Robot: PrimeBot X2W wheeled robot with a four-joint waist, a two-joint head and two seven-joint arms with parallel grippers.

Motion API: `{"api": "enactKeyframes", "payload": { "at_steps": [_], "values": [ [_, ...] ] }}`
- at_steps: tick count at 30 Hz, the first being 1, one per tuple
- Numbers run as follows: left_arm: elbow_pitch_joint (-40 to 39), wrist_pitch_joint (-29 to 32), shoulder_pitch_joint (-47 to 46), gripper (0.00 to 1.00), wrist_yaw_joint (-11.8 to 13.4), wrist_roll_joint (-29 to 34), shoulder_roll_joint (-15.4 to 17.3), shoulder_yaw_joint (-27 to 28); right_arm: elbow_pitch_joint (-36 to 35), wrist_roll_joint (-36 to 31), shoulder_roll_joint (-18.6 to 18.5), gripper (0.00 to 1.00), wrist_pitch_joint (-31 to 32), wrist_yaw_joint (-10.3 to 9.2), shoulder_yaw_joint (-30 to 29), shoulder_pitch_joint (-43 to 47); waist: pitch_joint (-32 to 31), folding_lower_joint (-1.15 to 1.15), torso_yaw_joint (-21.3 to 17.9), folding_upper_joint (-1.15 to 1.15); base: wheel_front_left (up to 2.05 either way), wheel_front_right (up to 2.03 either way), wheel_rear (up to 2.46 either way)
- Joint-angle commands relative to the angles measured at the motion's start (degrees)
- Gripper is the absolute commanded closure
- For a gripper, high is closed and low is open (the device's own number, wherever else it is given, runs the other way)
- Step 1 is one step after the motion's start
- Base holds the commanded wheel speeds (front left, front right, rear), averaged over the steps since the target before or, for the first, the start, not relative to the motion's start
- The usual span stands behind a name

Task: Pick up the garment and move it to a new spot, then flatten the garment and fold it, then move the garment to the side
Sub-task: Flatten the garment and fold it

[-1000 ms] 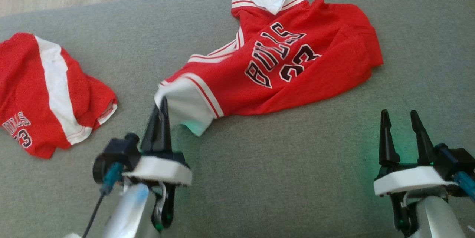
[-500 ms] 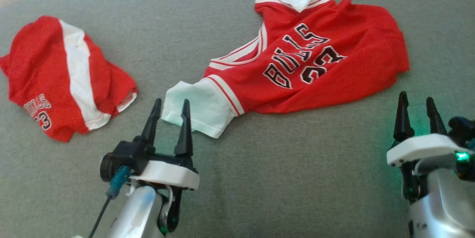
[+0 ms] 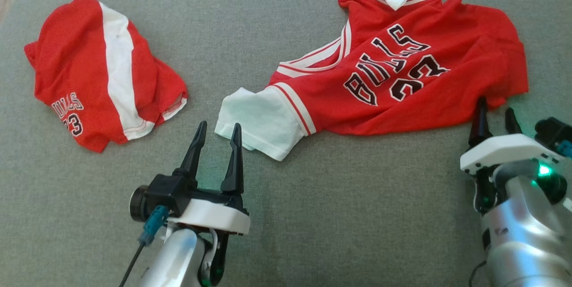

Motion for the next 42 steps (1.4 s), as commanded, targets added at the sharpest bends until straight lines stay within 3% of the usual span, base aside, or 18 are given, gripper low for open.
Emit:
{"api": "enactKeyframes", "payload": {
  "at_steps": [1, 6, 7, 9, 12, 14, 15, 16, 28, 34, 42],
  "values": [
    [-2.12, -0.54, -0.72, 0.0, 0.33, 0.23, 0.21, 1.21, -0.08, -0.4, -0.18, 0.0, -0.74, -0.04, 1.34, -1.86, 0.26, 0.0, 0.07, 0.0, 0.0, 0.0, 0.0],
    [-2.05, -0.54, -1.31, 0.0, 0.44, 0.14, 0.21, 0.88, 3.54, -2.75, -0.18, 0.0, -1.99, -0.04, 1.43, -4.25, 0.93, 0.0, 0.01, 0.0, 0.0, 0.0, 0.0],
    [-1.97, -0.54, -1.43, 0.0, 0.46, 0.09, 0.21, 0.82, 3.94, -3.28, -0.18, 0.09, -2.19, -0.04, 1.53, -4.6, 1.01, 0.0, -0.05, 0.0, 0.0, 0.0, 0.0],
    [-1.85, -0.54, -1.62, 0.0, 0.53, 0.06, 0.21, 0.76, 4.47, -4.19, -0.18, 0.58, -2.5, -0.04, 1.77, -5.14, 1.12, 0.0, -0.27, 0.0, 0.0, 0.0, 0.0],
    [-1.66, -0.54, -1.73, 0.0, 0.64, 0.1, 0.21, 0.83, 4.8, -5.47, -0.18, 0.75, -2.76, -0.04, 2.01, -5.55, 1.05, 0.0, -0.88, 0.0, 0.0, 0.0, 0.0],
    [-1.53, -0.54, -1.79, 0.0, 0.67, 0.08, 0.21, 0.91, 4.92, -5.61, -0.18, 0.79, -2.84, -0.04, 2.24, -5.81, 0.94, 0.0, -1.37, 0.0, 0.0, 0.0, 0.0],
    [-1.45, -0.54, -1.81, 0.0, 0.64, 0.06, 0.21, 0.95, 4.89, -5.49, -0.18, 0.94, -2.86, -0.04, 2.4, -5.88, 0.81, 0.0, -1.62, 0.0, 0.0, 0.0, 0.0],
    [-1.37, -0.54, -1.78, 0.0, 0.61, 0.06, 0.21, 1.0, 4.54, -5.44, -0.18, 1.0, -2.87, -0.04, 2.58, -5.81, 0.61, 0.0, -1.93, 0.0, 0.0, 0.0, 0.0],
    [-1.57, -0.54, -0.19, 0.0, 0.7, -0.02, 0.2, 2.83, -2.03, -5.16, -0.18, 1.0, -2.9, -0.04, 4.18, -0.67, -3.27, 0.0, -6.78, 0.0, 0.0, 0.0, 0.0],
    [-1.97, -0.54, 0.76, 0.0, 0.54, -0.26, 0.2, 3.57, -7.53, -11.36, -0.64, 1.0, -2.1, -0.04, -3.65, 3.21, -5.43, 0.0, -8.74, 0.0, 0.0, 0.0, 0.0],
    [-2.55, -0.55, 1.62, 0.0, 0.86, -1.05, 0.2, 2.98, -17.51, -18.16, -0.26, 1.0, 5.1, -0.04, -15.24, 8.6, -6.43, 0.0, -8.93, 0.0, 0.0, 0.0, 0.0]
  ]
}}
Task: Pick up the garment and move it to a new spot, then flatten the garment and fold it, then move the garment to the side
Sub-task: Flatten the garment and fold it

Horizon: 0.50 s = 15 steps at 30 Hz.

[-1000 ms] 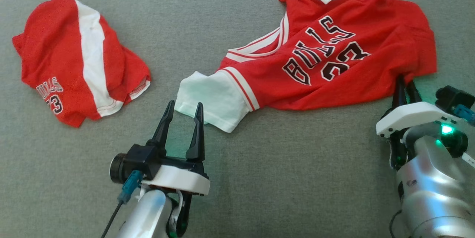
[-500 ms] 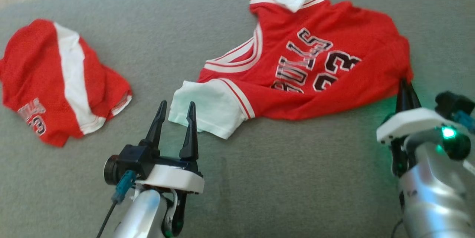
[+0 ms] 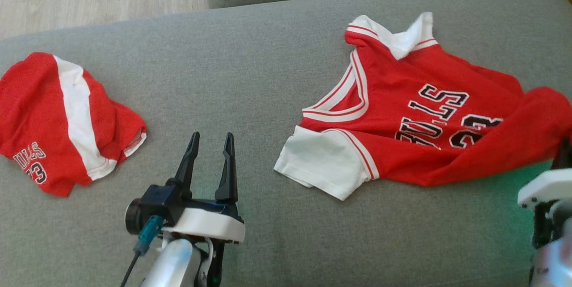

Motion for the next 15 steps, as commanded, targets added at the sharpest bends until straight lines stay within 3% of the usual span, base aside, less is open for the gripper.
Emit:
{"api": "enactKeyframes", "payload": {
  "at_steps": [1, 2, 6, 15],
  "values": [
    [-2.0, -0.55, -0.47, 0.0, 0.07, -0.33, 0.19, 1.76, -2.48, 0.07, -0.2, 0.22, 0.47, -0.04, 1.01, 0.03, -0.13, 0.01, 0.04, 0.0, 0.0, 0.0, 0.0],
    [-1.95, -0.55, -0.37, 0.0, 0.02, -0.34, 0.19, 1.73, -2.52, 1.05, -0.19, 0.0, 0.61, -0.04, 1.06, 0.42, -0.23, 0.01, 0.06, 0.0, 0.0, 0.0, 0.0],
    [-1.62, -0.55, -0.13, 0.0, -0.18, -0.31, 0.19, 1.8, -3.0, 3.82, -0.17, 0.0, -0.82, -0.04, 3.78, 2.07, -0.64, 0.01, 0.09, 0.0, 0.0, 0.0, 0.0],
    [-1.7, -0.55, 0.22, 0.0, -0.35, 0.01, 0.19, 2.44, -12.73, 10.82, -0.16, 0.0, -6.01, -0.04, 18.66, 9.05, -1.55, 0.01, -0.25, 0.0, 0.0, 0.0, 0.0]
  ]
}}
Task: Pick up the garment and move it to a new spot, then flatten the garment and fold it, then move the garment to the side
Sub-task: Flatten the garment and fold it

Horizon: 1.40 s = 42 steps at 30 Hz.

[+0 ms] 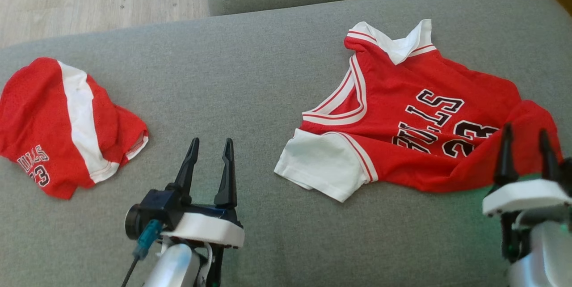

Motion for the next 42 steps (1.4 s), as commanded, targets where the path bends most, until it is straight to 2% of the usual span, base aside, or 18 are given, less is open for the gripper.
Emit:
{"api": "enactKeyframes", "payload": {
  "at_steps": [1, 8, 14, 19, 23, 28, 34, 39, 40, 41, 42],
  "values": [
    [-1.92, -0.55, -0.86, 0.0, -0.03, 0.0, 0.18, 2.23, -2.84, 1.63, -0.38, 0.0, -0.98, -0.04, 2.75, 0.79, -0.12, 0.0, -0.13, 0.0, 0.0, 0.0, 0.0],
    [-2.2, -0.55, -1.16, 0.0, -0.33, 0.12, 0.18, 1.48, -6.36, 2.7, -0.37, 0.0, 0.61, -0.04, 6.53, 1.01, 0.83, 0.0, 0.69, 0.0, 0.0, 0.0, 0.0],
    [-2.08, -0.55, -1.98, 0.0, -0.33, -0.18, 0.18, 0.58, -5.39, -0.58, -0.37, 0.0, 7.09, -0.04, 2.08, -6.11, 3.09, 0.0, 2.86, 0.0, 0.0, 0.0, 0.0],
    [-1.8, -0.55, -3.06, 0.0, -0.37, -0.68, 0.18, -0.54, 1.49, -7.2, -0.37, 0.0, 16.71, -0.04, -10.01, -17.61, 5.5, 0.0, 5.44, 0.0, 0.0, 0.0, 0.0],
    [-1.71, -0.55, -4.05, 0.0, -0.39, -1.16, 0.18, -1.43, 7.58, -17.98, -0.37, 0.0, 24.61, -0.04, -22.25, -25.62, 7.15, 0.0, 7.29, 0.0, 0.0, 0.0, 0.0],
    [-1.78, -0.55, -4.76, 0.0, -0.21, -1.72, 0.18, -2.16, 12.39, -30.91, -0.37, 0.0, 31.45, -0.04, -35.69, -33.04, 8.57, 0.0, 8.55, 0.0, 0.0, 0.0, 0.0],
    [-1.97, -0.55, -5.89, 0.0, -0.09, -2.47, 0.18, -3.56, 16.44, -39.23, -0.37, 0.0, 32.56, -0.04, -47.14, -38.82, 10.15, 0.0, 9.7, 0.0, 0.0, 0.0, 0.0],
    [-1.97, -0.55, -6.7, 0.0, -0.02, -2.76, 0.18, -4.4, 18.28, -41.64, -0.37, 0.0, 32.1, -0.04, -51.34, -40.78, 11.3, 0.0, 10.3, 0.0, 0.0, 0.0, 0.0],
    [-1.94, -0.55, -6.82, 0.0, -0.01, -2.8, 0.18, -4.5, 18.71, -41.79, -0.37, 0.14, 32.09, -0.04, -51.9, -41.11, 11.43, 0.0, 10.37, 0.0, 0.0, 0.0, 0.0],
    [-1.91, -0.55, -6.9, 0.0, 0.01, -2.84, 0.18, -4.59, 19.09, -41.89, -0.37, 0.68, 31.96, -0.04, -52.38, -41.45, 11.56, 0.0, 10.41, 0.0, 0.0, 0.0, 0.0],
    [-1.88, -0.55, -6.97, 0.0, 0.02, -2.86, 0.18, -4.67, 19.47, -41.96, -0.37, 1.0, 31.38, -0.04, -52.57, -41.84, 11.67, 0.0, 10.45, 0.0, 0.0, 0.0, 0.0]
  ]
}}
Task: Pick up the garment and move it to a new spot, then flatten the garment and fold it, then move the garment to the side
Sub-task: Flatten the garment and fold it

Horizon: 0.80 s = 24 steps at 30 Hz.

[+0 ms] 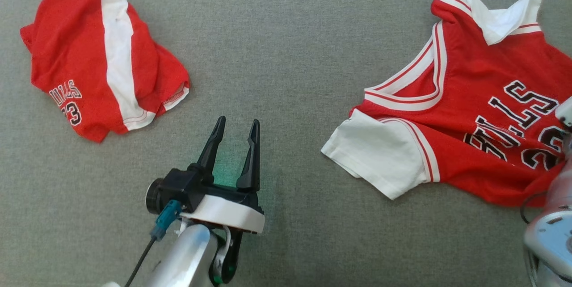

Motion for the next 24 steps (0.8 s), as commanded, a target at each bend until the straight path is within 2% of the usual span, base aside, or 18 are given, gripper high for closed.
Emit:
{"api": "enactKeyframes", "payload": {
  "at_steps": [1, 15, 21, 22, 23, 24],
  "values": [
    [-1.69, -0.55, -1.83, 0.0, 0.17, -0.41, 0.2, 1.38, 0.32, -0.43, -0.09, 1.0, -1.63, -0.04, 0.96, -2.85, 0.2, 0.0, 0.08, 0.0, 0.0, 0.0, 0.0],
    [-1.91, -0.55, -2.64, 0.0, 0.54, -0.94, 0.2, 0.98, 5.33, -0.54, -0.34, 1.0, -16.74, -0.04, 9.17, -10.37, 1.22, 0.0, 1.0, 0.0, 0.0, 0.0, 0.0],
    [-2.34, -0.55, -2.86, 0.0, 0.68, -1.23, 0.2, 0.95, 7.31, -0.55, -1.65, 1.0, -19.98, -0.04, 12.14, -11.71, 1.8, 0.0, 2.09, 0.0, 0.0, 0.0, 0.0],
    [-2.36, -0.55, -2.86, 0.0, 0.71, -1.26, 0.2, 0.95, 7.57, -0.55, -1.81, 0.47, -19.45, -0.04, 12.88, -11.37, 1.83, 0.0, 2.25, 0.0, 0.0, 0.0, 0.0],
    [-2.37, -0.55, -2.84, 0.0, 0.74, -1.31, 0.2, 0.95, 8.05, -0.55, -1.82, 0.0, -18.64, -0.04, 13.05, -11.25, 1.86, 0.0, 2.4, 0.0, 0.0, 0.0, 0.0],
    [-2.39, -0.55, -2.82, 0.0, 0.76, -1.35, 0.2, 0.95, 8.7, -0.55, -1.79, 0.0, -18.19, -0.04, 13.75, -11.22, 1.87, 0.0, 2.52, 0.0, 0.0, 0.0, 0.0]
  ]
}}
